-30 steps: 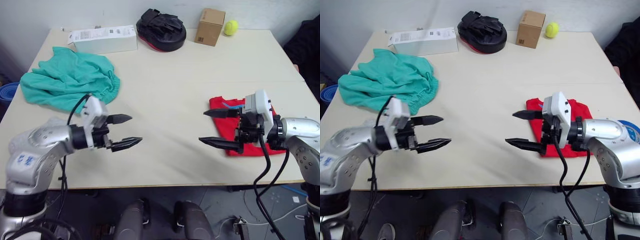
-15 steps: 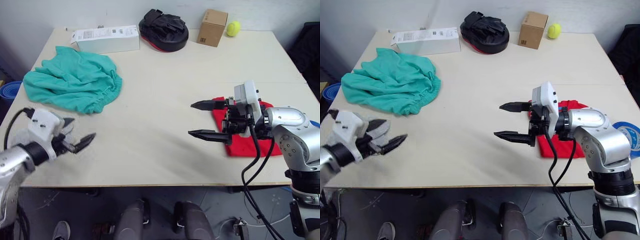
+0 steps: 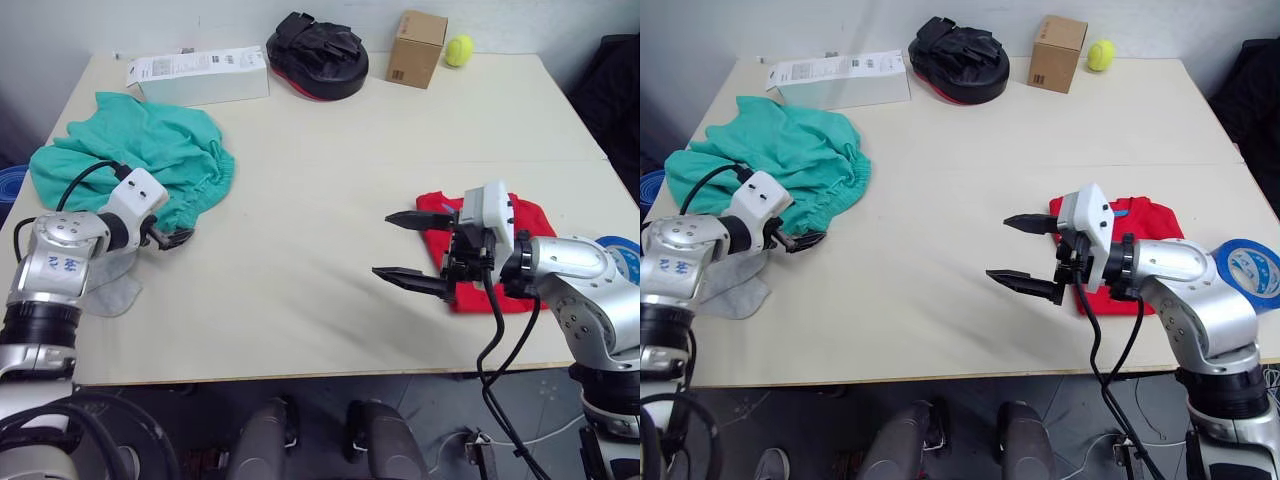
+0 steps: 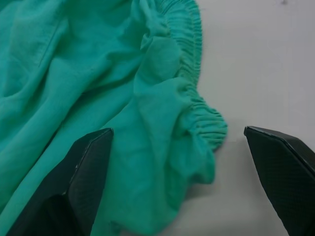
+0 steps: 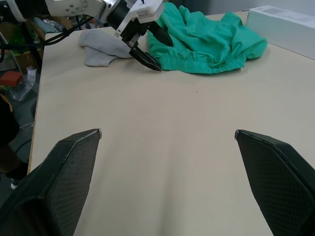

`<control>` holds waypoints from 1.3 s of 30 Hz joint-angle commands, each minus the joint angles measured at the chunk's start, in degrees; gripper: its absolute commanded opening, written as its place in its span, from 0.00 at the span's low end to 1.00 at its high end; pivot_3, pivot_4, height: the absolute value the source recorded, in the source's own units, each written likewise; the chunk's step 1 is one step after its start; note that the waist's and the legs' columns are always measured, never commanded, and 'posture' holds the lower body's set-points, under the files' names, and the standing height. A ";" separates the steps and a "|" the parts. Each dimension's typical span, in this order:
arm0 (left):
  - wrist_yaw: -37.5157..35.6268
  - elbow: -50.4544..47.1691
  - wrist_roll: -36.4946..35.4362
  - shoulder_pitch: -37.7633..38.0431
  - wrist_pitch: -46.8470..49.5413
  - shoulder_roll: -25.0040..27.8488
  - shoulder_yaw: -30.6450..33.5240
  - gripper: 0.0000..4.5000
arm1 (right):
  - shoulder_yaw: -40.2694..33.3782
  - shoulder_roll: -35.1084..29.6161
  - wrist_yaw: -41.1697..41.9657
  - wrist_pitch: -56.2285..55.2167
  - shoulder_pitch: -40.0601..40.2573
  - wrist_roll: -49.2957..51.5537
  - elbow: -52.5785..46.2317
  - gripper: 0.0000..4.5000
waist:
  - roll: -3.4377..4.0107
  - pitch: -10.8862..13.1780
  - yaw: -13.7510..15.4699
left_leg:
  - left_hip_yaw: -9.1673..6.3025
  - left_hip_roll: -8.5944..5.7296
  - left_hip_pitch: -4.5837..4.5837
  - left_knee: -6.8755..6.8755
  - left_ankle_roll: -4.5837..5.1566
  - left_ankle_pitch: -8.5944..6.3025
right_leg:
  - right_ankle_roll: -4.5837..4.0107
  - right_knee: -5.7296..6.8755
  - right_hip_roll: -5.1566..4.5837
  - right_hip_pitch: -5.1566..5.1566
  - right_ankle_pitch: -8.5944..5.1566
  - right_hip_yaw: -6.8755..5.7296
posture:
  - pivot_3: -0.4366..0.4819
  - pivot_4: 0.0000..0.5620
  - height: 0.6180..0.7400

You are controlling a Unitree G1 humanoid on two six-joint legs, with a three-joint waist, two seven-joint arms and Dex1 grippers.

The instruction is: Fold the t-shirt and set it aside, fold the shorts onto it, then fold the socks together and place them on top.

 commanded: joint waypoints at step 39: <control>-6.52 -45.71 -28.16 1.37 46.37 -20.64 -5.47 0.00 | 1.35 -8.14 5.91 -16.65 12.11 -12.20 -1.72 1.00 | -0.16 0.02 0.37 | -0.36 0.02 0.07 0.74 0.11 0.02 | 0.05 0.02 -0.09 0.46 0.03 -0.05 | 0.48 0.27 1.00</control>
